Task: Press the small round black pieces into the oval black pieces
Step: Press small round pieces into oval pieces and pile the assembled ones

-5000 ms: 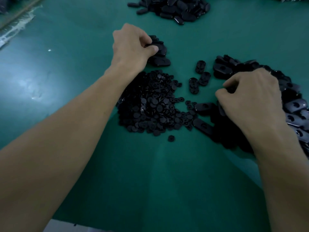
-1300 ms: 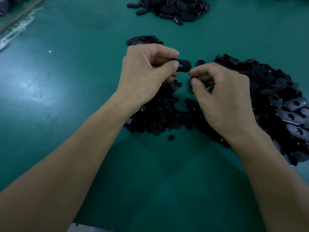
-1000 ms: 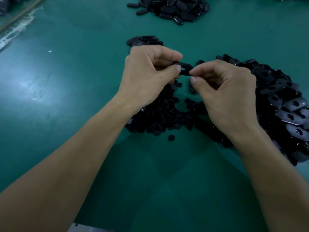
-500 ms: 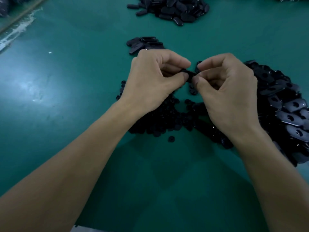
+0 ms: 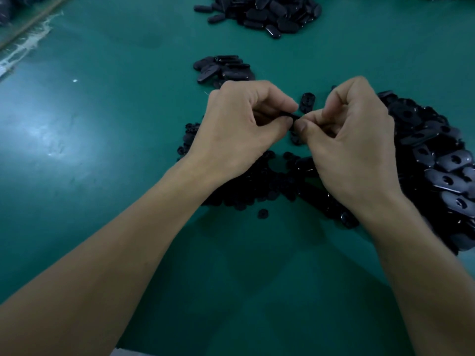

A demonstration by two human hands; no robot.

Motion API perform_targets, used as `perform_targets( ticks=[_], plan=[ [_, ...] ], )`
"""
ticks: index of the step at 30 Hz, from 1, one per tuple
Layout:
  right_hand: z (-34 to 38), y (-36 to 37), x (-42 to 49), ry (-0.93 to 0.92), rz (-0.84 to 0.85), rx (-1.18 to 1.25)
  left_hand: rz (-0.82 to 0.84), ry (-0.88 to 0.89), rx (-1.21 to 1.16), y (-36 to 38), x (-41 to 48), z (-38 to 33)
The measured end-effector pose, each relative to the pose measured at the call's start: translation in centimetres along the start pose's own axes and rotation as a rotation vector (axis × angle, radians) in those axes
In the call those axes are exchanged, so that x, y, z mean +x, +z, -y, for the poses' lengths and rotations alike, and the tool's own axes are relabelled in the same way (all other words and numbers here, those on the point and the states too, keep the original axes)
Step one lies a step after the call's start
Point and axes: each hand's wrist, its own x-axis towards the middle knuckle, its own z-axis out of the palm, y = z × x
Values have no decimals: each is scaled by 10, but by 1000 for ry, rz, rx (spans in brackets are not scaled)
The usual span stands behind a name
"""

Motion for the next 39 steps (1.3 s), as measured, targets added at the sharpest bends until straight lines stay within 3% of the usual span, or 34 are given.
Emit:
perform_targets(
  ticks=[10, 20, 24, 28, 39],
  plan=[
    [1, 4, -1, 66, -72, -75, -7, 88, 130, 5, -5, -2],
    [1, 10, -1, 60, 48, 190, -107, 78, 248, 2, -2, 1],
    [-4, 7, 2, 19, 33, 187, -117, 34, 199, 1, -1, 1],
    [-13, 1, 8, -69, 13, 22, -52, -37, 5, 1, 1, -2],
    [-11, -4, 9, 5, 96, 303, 29, -127, -303, -7, 3, -2]
  ],
)
